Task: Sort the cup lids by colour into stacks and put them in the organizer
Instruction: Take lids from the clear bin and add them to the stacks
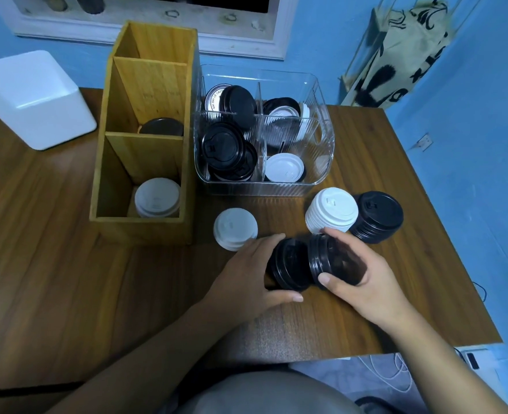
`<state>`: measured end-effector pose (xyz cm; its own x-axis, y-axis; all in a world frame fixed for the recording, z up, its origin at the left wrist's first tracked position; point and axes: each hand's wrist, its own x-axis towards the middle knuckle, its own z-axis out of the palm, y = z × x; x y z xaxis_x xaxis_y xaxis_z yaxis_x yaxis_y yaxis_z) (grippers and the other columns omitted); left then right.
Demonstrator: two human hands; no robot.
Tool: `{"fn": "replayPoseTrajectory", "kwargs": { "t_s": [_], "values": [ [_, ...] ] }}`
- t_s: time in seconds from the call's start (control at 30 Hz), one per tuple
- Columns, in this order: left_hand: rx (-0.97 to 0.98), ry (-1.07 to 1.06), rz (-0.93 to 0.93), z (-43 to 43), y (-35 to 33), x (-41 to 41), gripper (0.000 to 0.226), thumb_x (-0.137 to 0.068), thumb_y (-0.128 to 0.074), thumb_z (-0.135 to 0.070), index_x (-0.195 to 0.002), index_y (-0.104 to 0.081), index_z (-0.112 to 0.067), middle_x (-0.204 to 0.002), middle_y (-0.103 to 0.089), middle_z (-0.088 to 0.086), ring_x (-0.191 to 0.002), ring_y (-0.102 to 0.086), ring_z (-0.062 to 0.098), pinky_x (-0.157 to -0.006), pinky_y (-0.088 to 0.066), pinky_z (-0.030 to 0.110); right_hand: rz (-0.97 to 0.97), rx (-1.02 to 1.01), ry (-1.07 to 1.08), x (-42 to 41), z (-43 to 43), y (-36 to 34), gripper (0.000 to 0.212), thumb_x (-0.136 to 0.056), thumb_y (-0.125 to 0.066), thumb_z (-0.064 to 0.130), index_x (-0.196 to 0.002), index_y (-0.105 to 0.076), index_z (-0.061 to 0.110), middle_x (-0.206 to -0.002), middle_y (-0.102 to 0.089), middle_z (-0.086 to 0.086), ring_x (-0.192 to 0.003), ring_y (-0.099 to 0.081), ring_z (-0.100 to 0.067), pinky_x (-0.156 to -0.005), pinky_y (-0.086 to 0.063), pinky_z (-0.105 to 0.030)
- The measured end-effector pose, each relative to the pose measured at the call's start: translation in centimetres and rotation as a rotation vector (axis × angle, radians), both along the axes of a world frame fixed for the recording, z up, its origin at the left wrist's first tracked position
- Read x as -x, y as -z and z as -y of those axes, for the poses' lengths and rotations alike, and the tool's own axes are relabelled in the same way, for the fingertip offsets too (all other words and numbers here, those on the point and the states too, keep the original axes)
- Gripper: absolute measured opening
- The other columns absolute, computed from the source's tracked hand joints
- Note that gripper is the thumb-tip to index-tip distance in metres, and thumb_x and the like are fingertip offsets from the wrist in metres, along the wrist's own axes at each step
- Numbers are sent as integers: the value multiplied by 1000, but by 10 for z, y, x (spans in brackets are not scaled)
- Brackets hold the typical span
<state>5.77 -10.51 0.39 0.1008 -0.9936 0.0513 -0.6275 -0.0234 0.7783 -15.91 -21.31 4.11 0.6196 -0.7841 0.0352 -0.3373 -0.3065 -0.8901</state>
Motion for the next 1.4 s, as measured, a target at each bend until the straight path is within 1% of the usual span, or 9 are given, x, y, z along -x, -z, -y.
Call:
{"fn": "replayPoseTrajectory", "kwargs": {
  "t_s": [0.13, 0.3, 0.47, 0.67, 0.93, 1.07, 1.2, 1.3, 1.4],
  "values": [
    [18, 7, 21, 1, 1, 1, 100, -67, -83, -66, -148, -41, -24, -142, -46, -16, -128, -34, -8, -106, -14, 1, -61, 66, -41, -3, 1, -1, 74, -73, -84, 28, -142, -55, 25, -138, -61, 13, -130, -55, -8, -110, -43, -31],
    [42, 55, 167, 5, 4, 4, 105, -65, -76, -75, -144, -49, -12, -152, -43, -1, -142, -31, 13, -118, -14, 24, -182, 200, -157, -8, -3, -2, 85, -72, -88, 31, -147, -49, 28, -148, -50, 16, -139, -45, -4, -116, -38, -31],
    [23, 80, 213, 7, 3, 3, 106, -66, -74, -78, -146, -48, -15, -153, -40, -3, -145, -26, 14, -120, -21, 32, -315, 275, -294, -15, 0, 1, 90, -73, -80, 53, -151, -43, 29, -154, -42, 15, -144, -35, 0, -119, -34, -34],
    [30, 81, 174, 1, -1, 2, 109, -71, -80, -61, -155, -31, -13, -150, -42, -4, -142, -24, 6, -112, -1, 5, -368, 322, -351, -18, 3, 5, 92, -76, -79, 56, -153, -39, 27, -156, -40, 12, -146, -33, -4, -117, -36, -40],
    [52, 92, 140, -1, 1, 0, 104, -73, -82, -51, -156, -33, -12, -146, -43, -6, -140, -30, 6, -114, -9, 8, -497, 376, -351, -28, 1, 2, 97, -74, -63, 75, -154, -38, 26, -157, -40, 10, -144, -35, -8, -116, -37, -38],
    [54, 88, 146, -2, 2, 1, 106, -73, -83, -54, -156, -33, -10, -148, -46, -2, -142, -27, 5, -117, -20, 21, -513, 381, -328, -28, -2, -3, 99, -71, -61, 78, -153, -39, 28, -154, -42, 11, -140, -37, -8, -117, -35, -33],
    [33, 85, 143, 0, 3, 3, 108, -72, -81, -61, -156, -33, -13, -150, -44, -3, -141, -23, 3, -115, -11, 17, -532, 404, -322, -29, -3, -5, 97, -71, -65, 76, -152, -38, 30, -152, -43, 12, -138, -39, -8, -116, -33, -28],
    [51, 85, 166, -1, 5, 3, 105, -72, -80, -61, -153, -37, -11, -145, -48, -2, -140, -27, 6, -116, -17, 19, -532, 394, -344, -30, 0, -4, 97, -71, -69, 74, -151, -40, 28, -150, -45, 12, -137, -42, -9, -115, -37, -31],
    [64, 93, 173, -3, 7, 2, 104, -71, -79, -62, -152, -39, -9, -145, -47, -3, -140, -29, 7, -117, -8, 11, -534, 365, -357, -29, 0, -2, 95, -70, -70, 75, -148, -42, 28, -146, -47, 13, -133, -45, -10, -112, -40, -33]
  ]
}}
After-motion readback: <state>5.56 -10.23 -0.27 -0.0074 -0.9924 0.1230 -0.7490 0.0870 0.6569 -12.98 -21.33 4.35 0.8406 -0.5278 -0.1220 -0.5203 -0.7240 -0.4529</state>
